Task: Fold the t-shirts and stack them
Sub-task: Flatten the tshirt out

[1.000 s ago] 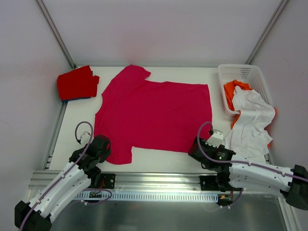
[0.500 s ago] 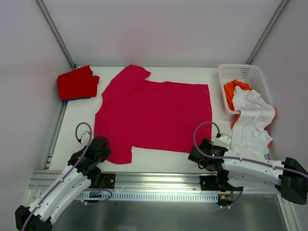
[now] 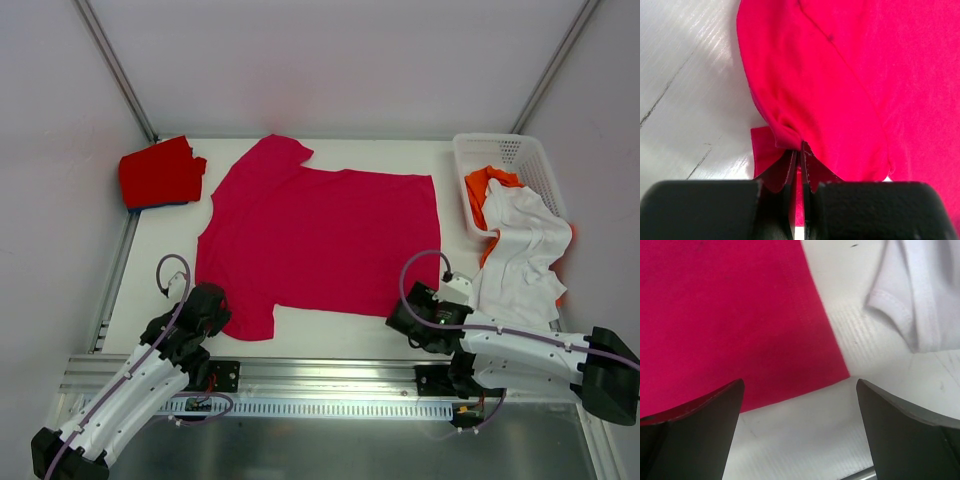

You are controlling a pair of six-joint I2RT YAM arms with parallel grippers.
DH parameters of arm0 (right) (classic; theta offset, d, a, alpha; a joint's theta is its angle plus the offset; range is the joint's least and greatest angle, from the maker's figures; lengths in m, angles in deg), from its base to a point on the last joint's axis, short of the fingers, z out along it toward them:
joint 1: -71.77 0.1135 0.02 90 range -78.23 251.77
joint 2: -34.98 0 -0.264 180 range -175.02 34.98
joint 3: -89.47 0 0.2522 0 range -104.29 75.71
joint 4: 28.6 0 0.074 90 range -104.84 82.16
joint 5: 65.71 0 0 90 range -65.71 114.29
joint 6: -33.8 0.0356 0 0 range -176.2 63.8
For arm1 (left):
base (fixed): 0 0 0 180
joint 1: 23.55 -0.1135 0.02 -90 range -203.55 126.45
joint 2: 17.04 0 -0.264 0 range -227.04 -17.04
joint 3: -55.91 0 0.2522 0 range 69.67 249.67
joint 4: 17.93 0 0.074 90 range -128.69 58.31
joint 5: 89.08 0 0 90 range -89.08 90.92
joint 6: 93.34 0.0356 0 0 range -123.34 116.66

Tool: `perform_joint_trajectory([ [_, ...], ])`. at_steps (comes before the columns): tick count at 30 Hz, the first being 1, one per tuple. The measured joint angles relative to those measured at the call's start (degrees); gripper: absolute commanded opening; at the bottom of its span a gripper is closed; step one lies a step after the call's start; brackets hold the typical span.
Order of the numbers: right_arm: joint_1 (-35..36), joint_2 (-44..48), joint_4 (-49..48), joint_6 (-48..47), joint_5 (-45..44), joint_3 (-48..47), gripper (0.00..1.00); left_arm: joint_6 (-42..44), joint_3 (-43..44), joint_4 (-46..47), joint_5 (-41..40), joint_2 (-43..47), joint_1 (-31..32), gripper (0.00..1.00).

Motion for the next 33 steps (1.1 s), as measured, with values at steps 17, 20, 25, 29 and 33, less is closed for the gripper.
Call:
perform_joint_trajectory([
  [17,-18.0,14.5,-23.0,-16.8,12.6,8.9,0.97,0.9,-0.1,0.3,0.0,1.2,0.0,0.0],
  [20,-18.0,14.4,-21.2,-17.0,14.3,8.0,0.97,1.0,-0.2,0.3,0.0,1.2,0.0,0.0],
  [25,-18.0,14.5,-20.4,-17.9,15.8,7.8,0.47,1.0,-0.7,0.3,0.0,1.2,0.0,0.0],
  [29,-18.0,15.0,-20.4,-17.5,17.0,8.4,0.0,1.0,-0.7,0.4,0.0,1.1,0.0,0.0],
  [33,-18.0,15.0,-19.9,-17.1,17.2,9.1,0.0,1.0,-0.7,0.5,0.0,1.0,0.0,0.0],
])
